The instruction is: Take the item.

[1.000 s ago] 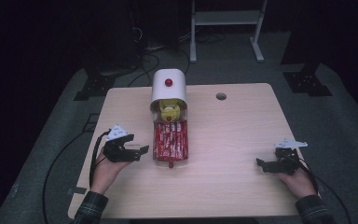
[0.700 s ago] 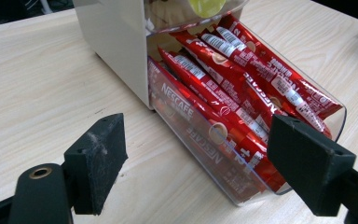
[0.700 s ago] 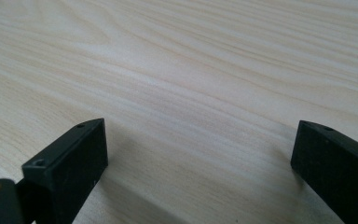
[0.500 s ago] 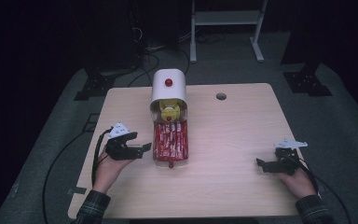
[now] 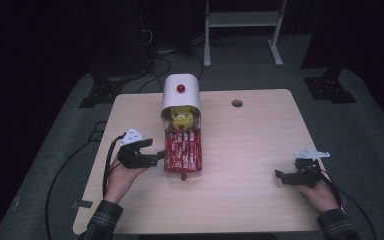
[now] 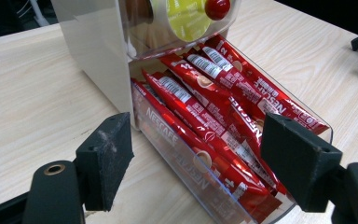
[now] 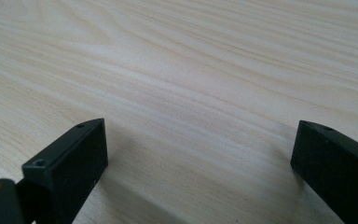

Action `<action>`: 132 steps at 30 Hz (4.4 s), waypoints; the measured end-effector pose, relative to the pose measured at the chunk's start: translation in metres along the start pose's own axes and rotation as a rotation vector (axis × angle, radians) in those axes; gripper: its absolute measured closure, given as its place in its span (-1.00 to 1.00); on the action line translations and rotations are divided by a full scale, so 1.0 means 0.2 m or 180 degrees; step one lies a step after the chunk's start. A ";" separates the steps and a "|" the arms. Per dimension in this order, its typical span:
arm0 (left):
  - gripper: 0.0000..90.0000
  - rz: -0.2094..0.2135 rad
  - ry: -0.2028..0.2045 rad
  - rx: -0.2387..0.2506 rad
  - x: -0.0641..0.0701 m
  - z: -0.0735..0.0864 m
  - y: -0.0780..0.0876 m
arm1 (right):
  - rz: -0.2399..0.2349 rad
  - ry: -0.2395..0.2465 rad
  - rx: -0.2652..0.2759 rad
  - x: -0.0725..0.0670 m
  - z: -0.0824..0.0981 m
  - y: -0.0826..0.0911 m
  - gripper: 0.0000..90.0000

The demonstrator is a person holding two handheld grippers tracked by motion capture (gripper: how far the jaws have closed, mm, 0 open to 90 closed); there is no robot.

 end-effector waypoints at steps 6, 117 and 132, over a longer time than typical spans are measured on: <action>-0.35 0.0016 -0.0021 0.0010 0.02 -0.02 -0.02 | 0.0000 -0.0001 0.0002 0.00 0.00 0.00 -0.93; 0.94 0.0155 -0.0083 -0.0331 0.15 0.00 -0.20 | -0.0001 0.0000 0.0003 0.00 0.00 0.00 -0.93; 0.94 0.0226 -0.0083 -0.0292 0.14 0.00 -0.13 | -0.0001 -0.0001 0.0004 0.00 0.00 0.00 -0.93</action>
Point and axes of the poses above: each handheld gripper's, and its own axes: y roughly backward along the jaws, z roughly out of its underside, x roughly to its right, the point moved 8 cm from there along -y, roughly forward along the jaws, and after that the axes turned 9 degrees about y, right-handed, at the moved point
